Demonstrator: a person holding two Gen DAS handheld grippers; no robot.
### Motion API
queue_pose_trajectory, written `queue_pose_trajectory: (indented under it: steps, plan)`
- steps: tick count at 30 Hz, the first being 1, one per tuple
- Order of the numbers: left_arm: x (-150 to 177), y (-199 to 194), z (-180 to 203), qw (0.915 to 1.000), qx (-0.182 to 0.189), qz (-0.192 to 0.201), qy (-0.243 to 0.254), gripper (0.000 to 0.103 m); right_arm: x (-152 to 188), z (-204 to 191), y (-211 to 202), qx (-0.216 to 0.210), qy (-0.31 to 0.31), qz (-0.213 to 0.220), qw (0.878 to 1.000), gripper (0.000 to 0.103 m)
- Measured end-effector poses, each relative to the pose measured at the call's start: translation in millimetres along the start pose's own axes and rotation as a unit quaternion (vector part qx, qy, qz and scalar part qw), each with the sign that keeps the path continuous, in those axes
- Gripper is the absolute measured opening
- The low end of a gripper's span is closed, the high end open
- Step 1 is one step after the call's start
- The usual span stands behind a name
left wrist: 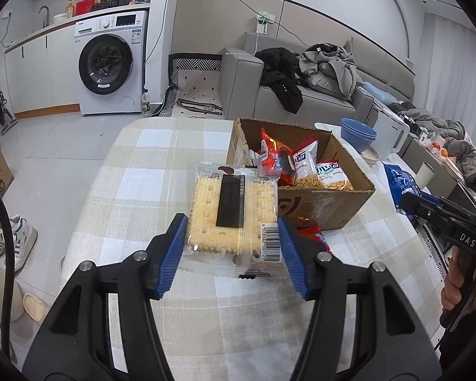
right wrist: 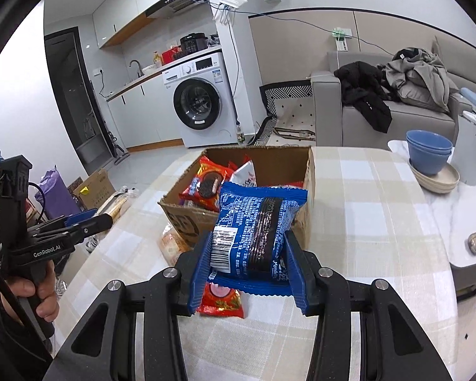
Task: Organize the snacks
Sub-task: 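Lift the cracker pack and blue wafer pack and carry them over the box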
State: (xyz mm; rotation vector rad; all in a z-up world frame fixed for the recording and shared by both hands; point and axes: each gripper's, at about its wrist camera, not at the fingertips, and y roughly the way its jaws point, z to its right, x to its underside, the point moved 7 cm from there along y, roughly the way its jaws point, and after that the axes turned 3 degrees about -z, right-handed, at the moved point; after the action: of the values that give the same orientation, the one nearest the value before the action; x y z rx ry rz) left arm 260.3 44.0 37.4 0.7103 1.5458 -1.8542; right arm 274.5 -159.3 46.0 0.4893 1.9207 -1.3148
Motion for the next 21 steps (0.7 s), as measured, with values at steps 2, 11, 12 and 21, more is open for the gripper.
queue_pose_trajectory:
  steps: [2,11,12,21]
  plan:
    - [-5.1,-2.9,3.7,1.0000,0.002,0.004,0.004,0.055,-3.9,-1.6,-1.3,-0.001,-0.003,0.003,1.000,0.045]
    - [-36.8,-0.7,26.2,0.9995,0.015,0.017,0.021,0.055,-22.1,-1.8,2.3,-0.002,-0.006,0.010,1.000,0.045]
    - [-40.4,0.0,28.7,0.9994,0.017,0.018,0.023,0.055,-24.1,-1.7,2.6,-0.002,-0.006,0.010,1.000,0.045]
    - [-70.9,19.7,56.9,0.9985,0.017,0.018,0.049,0.055,-41.6,1.7,10.9,-0.001,-0.001,0.010,1.000,0.045]
